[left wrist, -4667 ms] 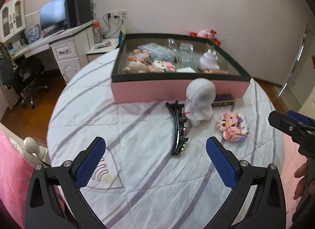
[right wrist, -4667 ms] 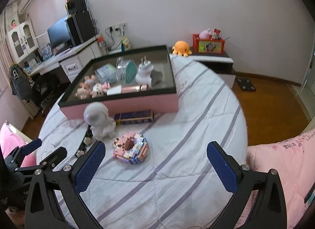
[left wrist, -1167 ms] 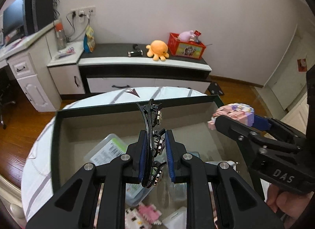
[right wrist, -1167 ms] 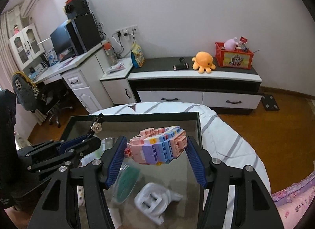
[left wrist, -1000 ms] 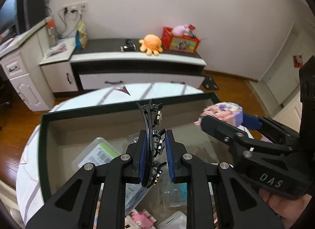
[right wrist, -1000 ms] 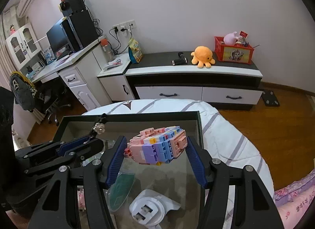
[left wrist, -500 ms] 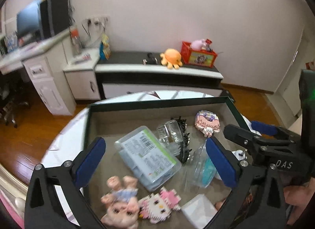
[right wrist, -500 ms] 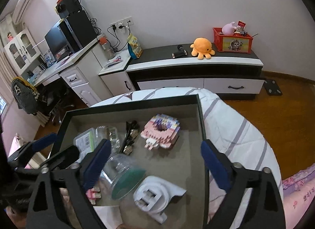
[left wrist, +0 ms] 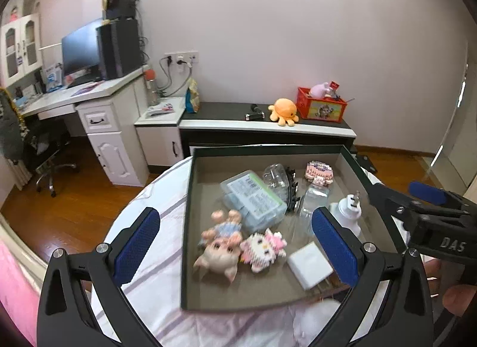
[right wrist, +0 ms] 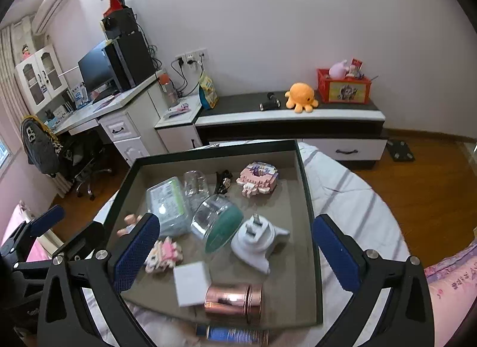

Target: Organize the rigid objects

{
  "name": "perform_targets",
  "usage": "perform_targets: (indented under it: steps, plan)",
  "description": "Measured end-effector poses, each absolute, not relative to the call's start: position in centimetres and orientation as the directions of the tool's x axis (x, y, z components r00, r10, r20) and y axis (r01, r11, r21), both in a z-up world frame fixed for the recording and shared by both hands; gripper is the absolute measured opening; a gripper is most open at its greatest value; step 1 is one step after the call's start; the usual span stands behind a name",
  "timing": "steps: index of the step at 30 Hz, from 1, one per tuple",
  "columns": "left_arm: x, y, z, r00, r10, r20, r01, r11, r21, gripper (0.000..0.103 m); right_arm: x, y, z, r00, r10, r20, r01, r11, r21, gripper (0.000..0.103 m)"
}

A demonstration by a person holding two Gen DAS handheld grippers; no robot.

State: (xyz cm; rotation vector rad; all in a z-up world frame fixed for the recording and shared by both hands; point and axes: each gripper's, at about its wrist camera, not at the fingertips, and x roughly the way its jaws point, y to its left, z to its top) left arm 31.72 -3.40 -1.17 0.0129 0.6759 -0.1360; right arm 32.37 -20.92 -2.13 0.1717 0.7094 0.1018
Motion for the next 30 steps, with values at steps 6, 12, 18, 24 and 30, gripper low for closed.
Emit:
perform_targets:
  steps: [6, 12, 18, 24, 30]
  plan:
    - [26.8, -2.3, 0.0, 0.789, -0.116, -0.604, 0.116, 0.992, -0.039, 0.103, 26.6, -20.6, 0.1, 0.799, 0.119, -0.59, -0.03, 0.987, 0.159, 0.103]
    - [22.0, -1.0, 1.0, 0.81, -0.109, -0.576, 0.093, 0.994, -0.057, 0.103, 20.7, -20.4, 1.4, 0.826, 0.1, -0.555, -0.03, 0.991, 0.133, 0.103]
    - [18.0, 0.0, 0.9, 0.811, -0.104, -0.576, 0.06, 0.994, -0.095, 0.103, 16.0, -20.1, 2.0, 0.846, 0.082, -0.526, -0.023, 0.993, 0.117, 0.103]
    - [15.7, 0.0, 0.5, 0.811, -0.098, -0.576, 0.053, 0.994, -0.093, 0.103, 13.6, -19.7, 1.2, 0.842, 0.092, -0.531, -0.029, 0.992, 0.125, 0.103]
    - [14.5, -0.6, 0.0, 0.806, -0.103, -0.583, 0.059, 0.994, -0.093, 0.103, 13.0, -19.5, 0.8, 0.838, 0.091, -0.538, -0.029, 0.992, 0.124, 0.103]
